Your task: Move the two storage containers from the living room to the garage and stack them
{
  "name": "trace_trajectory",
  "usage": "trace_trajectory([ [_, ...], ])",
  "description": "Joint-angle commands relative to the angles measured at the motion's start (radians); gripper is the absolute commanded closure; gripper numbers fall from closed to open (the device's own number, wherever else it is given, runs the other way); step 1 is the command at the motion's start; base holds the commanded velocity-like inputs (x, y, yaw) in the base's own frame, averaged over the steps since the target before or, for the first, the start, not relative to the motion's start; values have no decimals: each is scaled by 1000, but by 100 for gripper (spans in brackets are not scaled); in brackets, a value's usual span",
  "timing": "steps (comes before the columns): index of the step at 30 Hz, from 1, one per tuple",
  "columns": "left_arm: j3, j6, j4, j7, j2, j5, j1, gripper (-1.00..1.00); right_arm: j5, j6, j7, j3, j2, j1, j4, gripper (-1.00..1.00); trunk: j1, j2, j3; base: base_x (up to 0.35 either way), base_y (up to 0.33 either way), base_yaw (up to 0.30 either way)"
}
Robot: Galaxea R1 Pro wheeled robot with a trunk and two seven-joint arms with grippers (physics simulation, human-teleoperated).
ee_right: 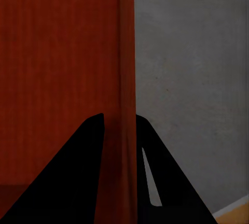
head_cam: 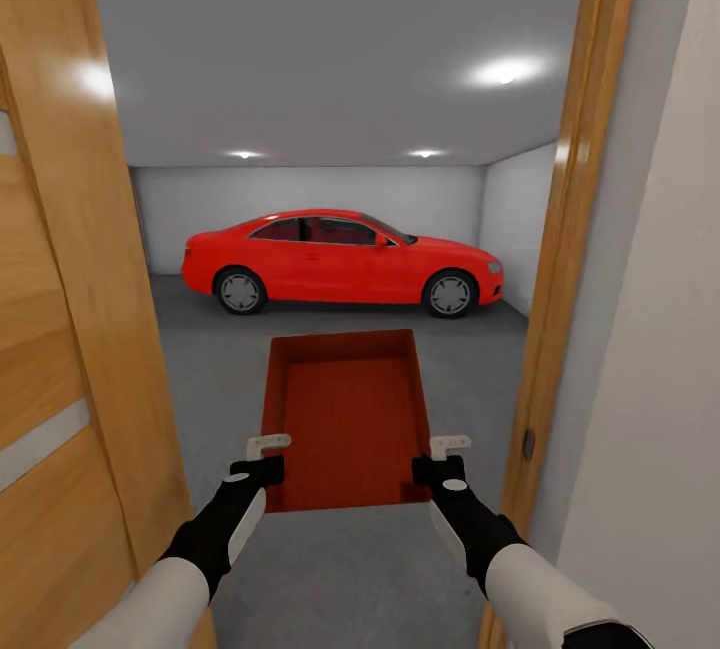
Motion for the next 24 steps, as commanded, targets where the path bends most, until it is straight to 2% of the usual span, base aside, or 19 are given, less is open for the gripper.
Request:
trace_trajectory([
  [1,10,-4,-34,9,2,-6,0,100,-2,4,-12,-11,-7,0,2,100,0,-1,0,3,2,-4],
  [24,10,-4,-34,9,2,-6,0,100,-2,1,-12,-11,-6,0,2,100,0,-1,0,0,0,0],
])
